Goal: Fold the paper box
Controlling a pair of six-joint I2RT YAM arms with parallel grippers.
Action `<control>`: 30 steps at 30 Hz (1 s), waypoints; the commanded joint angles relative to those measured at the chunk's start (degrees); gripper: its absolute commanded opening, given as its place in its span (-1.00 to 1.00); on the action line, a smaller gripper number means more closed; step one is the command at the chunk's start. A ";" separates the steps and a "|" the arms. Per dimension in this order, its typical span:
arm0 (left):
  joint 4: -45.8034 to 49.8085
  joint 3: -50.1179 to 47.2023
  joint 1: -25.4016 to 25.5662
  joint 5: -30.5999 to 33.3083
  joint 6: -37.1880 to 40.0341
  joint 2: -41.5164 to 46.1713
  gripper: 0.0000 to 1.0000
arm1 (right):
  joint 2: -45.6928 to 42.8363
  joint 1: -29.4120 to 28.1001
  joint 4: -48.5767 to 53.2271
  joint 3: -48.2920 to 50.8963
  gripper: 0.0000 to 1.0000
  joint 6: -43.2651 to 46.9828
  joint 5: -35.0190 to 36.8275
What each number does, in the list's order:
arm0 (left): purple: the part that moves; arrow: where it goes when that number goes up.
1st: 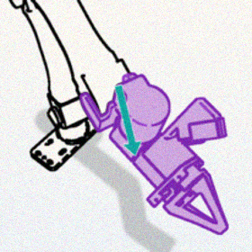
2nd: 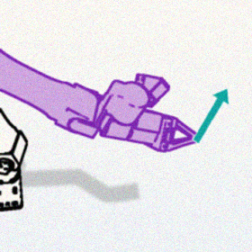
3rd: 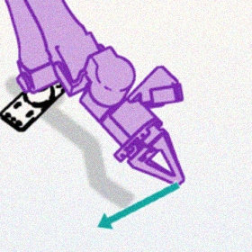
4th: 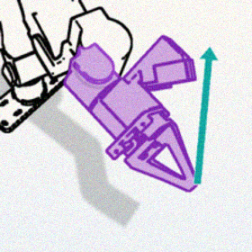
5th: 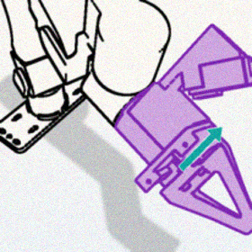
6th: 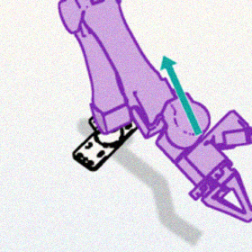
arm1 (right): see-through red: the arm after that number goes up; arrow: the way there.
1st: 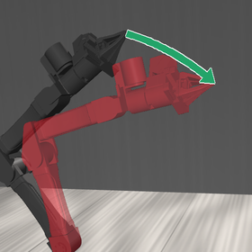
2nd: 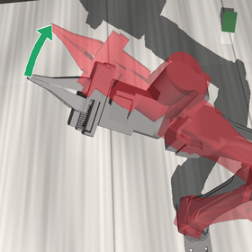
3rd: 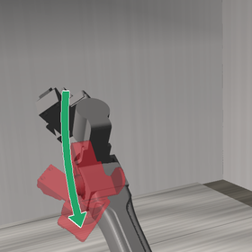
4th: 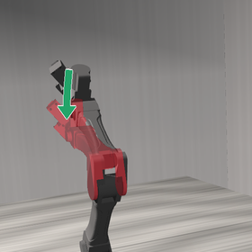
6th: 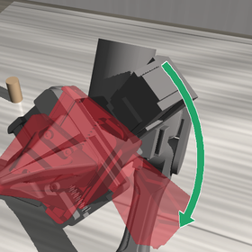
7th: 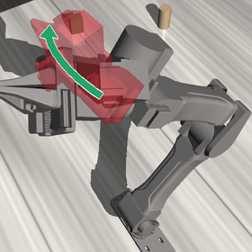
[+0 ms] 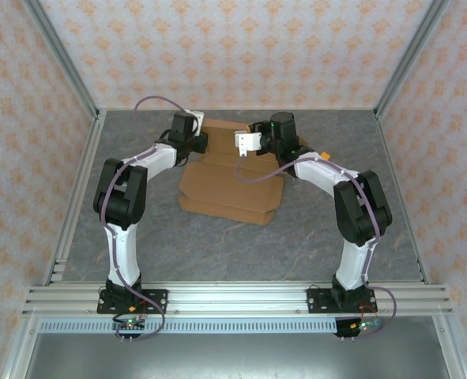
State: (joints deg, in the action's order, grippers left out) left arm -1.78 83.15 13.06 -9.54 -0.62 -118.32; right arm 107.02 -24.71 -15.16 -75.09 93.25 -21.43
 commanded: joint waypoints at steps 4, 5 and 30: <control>-3.43 -0.73 1.94 14.30 -4.74 1.35 -0.46 | -0.31 -0.41 4.19 -1.65 -1.00 -1.58 -2.55; -3.61 -0.87 2.27 15.65 -4.93 1.26 -0.46 | -0.31 -0.42 4.34 -1.71 -1.00 -1.60 -2.59; -4.30 -1.05 3.46 15.45 -10.30 0.60 -0.12 | 0.46 0.62 6.64 -3.62 -1.00 -1.67 -2.24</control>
State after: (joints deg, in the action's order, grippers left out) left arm -4.60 82.02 18.59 12.25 -8.58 -118.34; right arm 107.02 -24.53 -11.33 -77.06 92.09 -22.06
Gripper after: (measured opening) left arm 0.432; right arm 0.041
